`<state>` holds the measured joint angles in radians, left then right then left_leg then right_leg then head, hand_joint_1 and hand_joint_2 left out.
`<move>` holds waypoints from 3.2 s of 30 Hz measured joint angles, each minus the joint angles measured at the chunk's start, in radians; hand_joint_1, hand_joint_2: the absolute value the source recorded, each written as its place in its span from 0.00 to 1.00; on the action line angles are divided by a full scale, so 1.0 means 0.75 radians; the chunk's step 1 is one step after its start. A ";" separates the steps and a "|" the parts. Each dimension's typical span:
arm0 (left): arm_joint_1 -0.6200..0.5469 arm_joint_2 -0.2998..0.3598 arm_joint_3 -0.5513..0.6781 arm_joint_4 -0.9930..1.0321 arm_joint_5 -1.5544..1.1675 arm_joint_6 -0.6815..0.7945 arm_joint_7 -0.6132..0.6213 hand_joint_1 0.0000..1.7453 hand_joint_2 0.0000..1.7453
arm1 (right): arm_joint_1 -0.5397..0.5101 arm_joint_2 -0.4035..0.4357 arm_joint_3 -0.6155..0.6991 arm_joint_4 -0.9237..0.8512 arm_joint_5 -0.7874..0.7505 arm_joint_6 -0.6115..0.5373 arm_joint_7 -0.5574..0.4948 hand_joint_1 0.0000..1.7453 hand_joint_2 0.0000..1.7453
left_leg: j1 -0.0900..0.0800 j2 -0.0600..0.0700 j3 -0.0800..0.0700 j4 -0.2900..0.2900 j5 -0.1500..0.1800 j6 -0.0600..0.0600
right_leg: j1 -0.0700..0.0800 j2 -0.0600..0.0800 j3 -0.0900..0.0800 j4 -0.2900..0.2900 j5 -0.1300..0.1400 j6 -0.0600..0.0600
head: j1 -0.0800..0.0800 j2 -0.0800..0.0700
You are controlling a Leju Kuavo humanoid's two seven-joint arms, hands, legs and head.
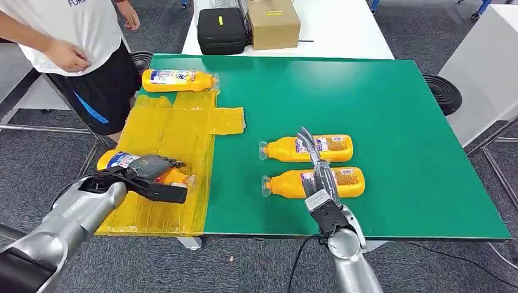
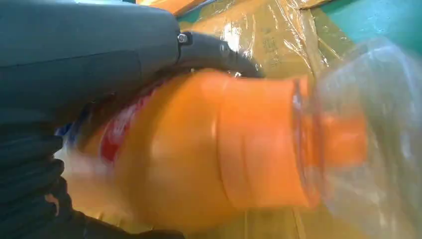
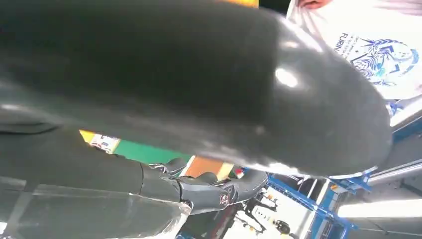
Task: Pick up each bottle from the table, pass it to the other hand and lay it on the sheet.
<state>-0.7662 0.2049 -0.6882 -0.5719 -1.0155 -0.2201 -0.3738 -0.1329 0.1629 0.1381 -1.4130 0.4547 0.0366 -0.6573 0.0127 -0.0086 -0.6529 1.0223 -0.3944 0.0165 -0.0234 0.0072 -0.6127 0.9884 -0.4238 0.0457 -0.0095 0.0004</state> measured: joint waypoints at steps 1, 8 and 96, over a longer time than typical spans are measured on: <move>-0.002 -0.001 -0.002 0.005 0.001 0.000 -0.002 0.00 1.00 | 0.000 0.000 0.000 0.001 0.000 0.000 -0.001 0.00 0.00 | 0.000 0.000 0.000 0.000 0.000 0.000 | 0.000 0.000 0.000 0.000 0.000 0.000 | 0.000 0.000; -0.015 -0.003 -0.013 0.024 0.012 -0.024 -0.015 0.00 1.00 | 0.001 0.000 -0.005 0.007 -0.009 -0.001 -0.005 0.00 0.00 | 0.000 0.000 0.000 0.000 0.000 0.000 | 0.000 0.000 0.000 0.000 0.000 0.000 | 0.001 0.000; 0.397 0.200 0.151 -0.707 0.351 0.294 -0.258 0.00 1.00 | -0.071 -0.019 -0.035 0.138 0.281 0.003 0.188 0.00 1.00 | 0.000 0.000 0.000 0.000 0.000 0.000 | 0.000 0.000 0.000 0.000 0.000 0.000 | -0.001 0.000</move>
<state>-0.4686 0.3551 -0.5747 -1.1020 -0.7523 0.0007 -0.5676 -0.1863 0.1485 0.1118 -1.3097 0.6658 0.0388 -0.5164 0.0124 -0.0088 -0.6533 1.0222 -0.3947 0.0165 -0.0237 0.0071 -0.6127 0.9884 -0.4240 0.0455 -0.0099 0.0004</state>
